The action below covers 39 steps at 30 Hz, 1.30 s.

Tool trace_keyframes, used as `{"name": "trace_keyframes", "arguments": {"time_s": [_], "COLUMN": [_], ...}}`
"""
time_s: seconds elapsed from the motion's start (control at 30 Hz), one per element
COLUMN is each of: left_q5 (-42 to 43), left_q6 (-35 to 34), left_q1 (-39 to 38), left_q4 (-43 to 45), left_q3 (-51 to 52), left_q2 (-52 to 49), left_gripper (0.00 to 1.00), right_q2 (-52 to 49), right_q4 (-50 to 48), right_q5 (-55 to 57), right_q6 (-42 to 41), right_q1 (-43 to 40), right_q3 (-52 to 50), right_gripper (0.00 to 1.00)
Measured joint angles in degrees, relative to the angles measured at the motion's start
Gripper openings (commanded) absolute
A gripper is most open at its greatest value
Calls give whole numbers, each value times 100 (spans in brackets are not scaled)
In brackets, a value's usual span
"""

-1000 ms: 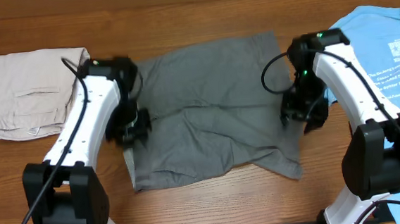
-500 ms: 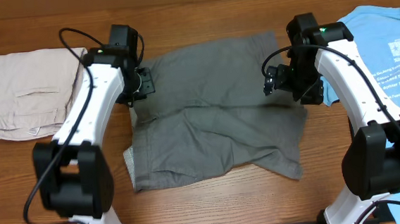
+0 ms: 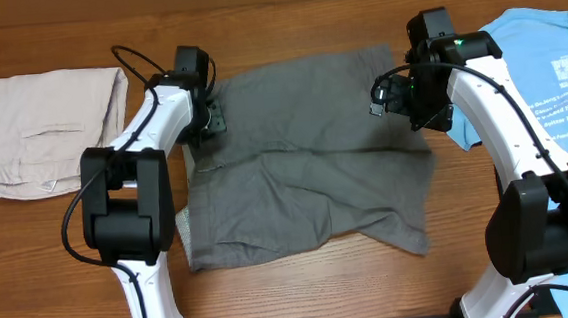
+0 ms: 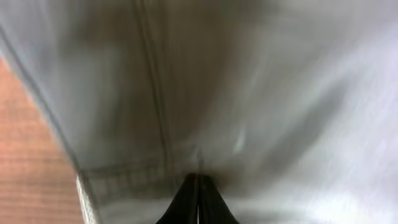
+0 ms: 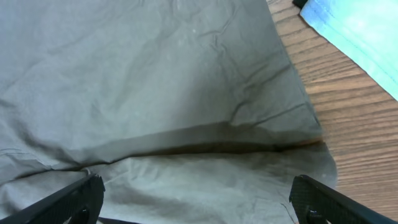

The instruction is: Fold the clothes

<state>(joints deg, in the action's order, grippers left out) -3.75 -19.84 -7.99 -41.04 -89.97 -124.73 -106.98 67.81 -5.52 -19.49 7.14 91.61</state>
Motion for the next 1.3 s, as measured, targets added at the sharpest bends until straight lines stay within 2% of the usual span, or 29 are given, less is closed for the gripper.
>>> {"name": "trace_keyframes", "arguments": {"time_s": [0.47, 0.6, 0.67, 0.73, 0.8, 0.87, 0.9, 1.0, 1.03, 1.13, 1.3], "left_q5": [140, 345, 470, 579, 680, 726, 745, 765, 772, 785, 787], "left_q6": [-140, -87, -50, 37, 61, 90, 92, 127, 138, 208, 236], "left_q1": [291, 332, 356, 365, 363, 358, 358, 361, 361, 361, 361], "left_q4": [2297, 2452, 2103, 1650, 1165, 140, -334, -1698, -1982, -2776, -3624], "left_q3": [-245, -398, -680, -1047, -1414, -1976, -2280, -3108, -3211, -3407, -3521], "left_q2": [-634, -752, -835, -944, -1038, -1086, -1084, -962, -859, -369, 501], "left_gripper": [6, 9, 11, 33, 38, 41, 40, 24, 21, 17, 15], "right_q2": [0, 0, 0, 0, 0, 0, 0, 0, 0, 0, 0], "right_q4": [-15, -13, -11, -11, -13, -9, -13, -17, -15, -13, -11], "right_q5": [-2, 0, 0, 0, -2, 2, 2, 0, -2, 0, 0], "right_q6": [0, 0, 0, 0, 0, 2, 2, 0, 2, 2, 2], "right_q1": [2, 0, 0, 0, 2, 2, 2, 2, 2, 2, 2], "right_q3": [0, 0, 0, 0, 0, 0, 0, 0, 2, 2, 2], "right_gripper": [100, 100, 100, 100, 100, 100, 100, 100, 100, 100, 100]}}
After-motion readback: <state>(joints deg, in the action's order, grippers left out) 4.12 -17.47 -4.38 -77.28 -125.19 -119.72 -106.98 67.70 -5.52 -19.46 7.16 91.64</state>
